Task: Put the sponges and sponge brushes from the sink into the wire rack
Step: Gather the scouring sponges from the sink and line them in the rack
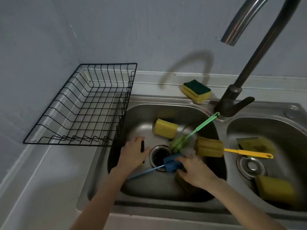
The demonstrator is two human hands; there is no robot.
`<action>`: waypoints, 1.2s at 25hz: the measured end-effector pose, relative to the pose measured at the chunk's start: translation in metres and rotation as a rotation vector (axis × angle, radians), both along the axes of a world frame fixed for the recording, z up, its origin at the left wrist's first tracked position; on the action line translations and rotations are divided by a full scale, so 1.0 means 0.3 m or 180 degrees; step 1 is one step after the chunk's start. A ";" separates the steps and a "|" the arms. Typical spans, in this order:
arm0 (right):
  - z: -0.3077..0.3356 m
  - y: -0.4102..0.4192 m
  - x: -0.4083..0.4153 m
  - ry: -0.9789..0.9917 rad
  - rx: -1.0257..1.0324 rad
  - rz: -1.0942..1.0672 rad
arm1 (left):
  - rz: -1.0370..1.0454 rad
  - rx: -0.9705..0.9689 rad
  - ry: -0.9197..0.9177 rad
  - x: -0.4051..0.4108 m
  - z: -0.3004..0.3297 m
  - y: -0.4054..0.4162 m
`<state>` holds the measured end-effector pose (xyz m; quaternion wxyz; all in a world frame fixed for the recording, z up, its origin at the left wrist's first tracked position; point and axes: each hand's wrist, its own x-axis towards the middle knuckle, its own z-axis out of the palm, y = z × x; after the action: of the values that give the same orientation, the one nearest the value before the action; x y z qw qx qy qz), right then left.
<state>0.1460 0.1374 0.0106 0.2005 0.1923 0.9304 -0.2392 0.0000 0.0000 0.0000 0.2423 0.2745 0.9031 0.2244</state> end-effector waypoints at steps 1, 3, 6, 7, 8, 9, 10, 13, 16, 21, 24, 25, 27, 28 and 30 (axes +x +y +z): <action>-0.019 0.005 -0.007 -0.0171 0.0159 0.0085 | -0.0027 -0.0246 0.0091 -0.005 -0.019 0.000; -0.071 0.010 -0.013 -0.0430 0.0379 0.0250 | -0.0024 -0.0518 0.0200 -0.012 -0.072 0.000; -0.127 0.005 -0.016 -0.0867 0.0407 0.0390 | 0.0036 -0.0668 0.0093 -0.015 -0.125 0.005; -0.151 0.009 -0.017 -0.0980 0.0438 0.0462 | 0.0042 -0.0729 0.0071 -0.019 -0.145 0.011; -0.166 0.012 -0.021 -0.1061 0.0495 0.0531 | 0.0054 -0.0802 0.0049 -0.021 -0.154 0.018; -0.185 0.017 -0.022 -0.1159 0.0540 0.0569 | 0.0060 -0.0874 -0.0004 -0.023 -0.171 0.024; -0.197 0.023 -0.025 -0.1251 0.0562 0.0587 | 0.0061 -0.0947 -0.0063 -0.027 -0.185 0.030; -0.234 0.033 -0.035 -0.1426 0.0620 0.0612 | 0.0130 -0.1089 -0.0193 -0.038 -0.230 0.035; -0.269 0.024 -0.043 -0.1426 0.0738 0.0536 | 0.0363 -0.0932 -0.0289 -0.043 -0.260 0.041; -0.305 -0.011 -0.054 -0.1483 0.0924 0.0401 | 0.0554 -0.0752 -0.0147 -0.039 -0.287 0.061; -0.313 -0.020 -0.050 -0.1500 0.0962 0.0395 | 0.0569 -0.0781 -0.0092 -0.027 -0.301 0.070; -0.313 -0.022 -0.050 -0.1506 0.0957 0.0389 | 0.0572 -0.0794 -0.0107 -0.024 -0.302 0.072; -0.309 -0.026 -0.052 -0.1513 0.0936 0.0355 | 0.0566 -0.0817 -0.0115 -0.021 -0.299 0.070; -0.303 -0.028 -0.052 -0.1520 0.0919 0.0342 | 0.0548 -0.0822 -0.0119 -0.018 -0.298 0.069; -0.284 -0.029 -0.052 -0.1458 0.0872 0.0274 | 0.0500 -0.0819 -0.0122 -0.003 -0.294 0.069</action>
<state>0.1306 0.1287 -0.0746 0.3878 0.2270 0.8918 -0.0525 -0.0010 0.0207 -0.0883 0.2743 0.1654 0.9383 0.1302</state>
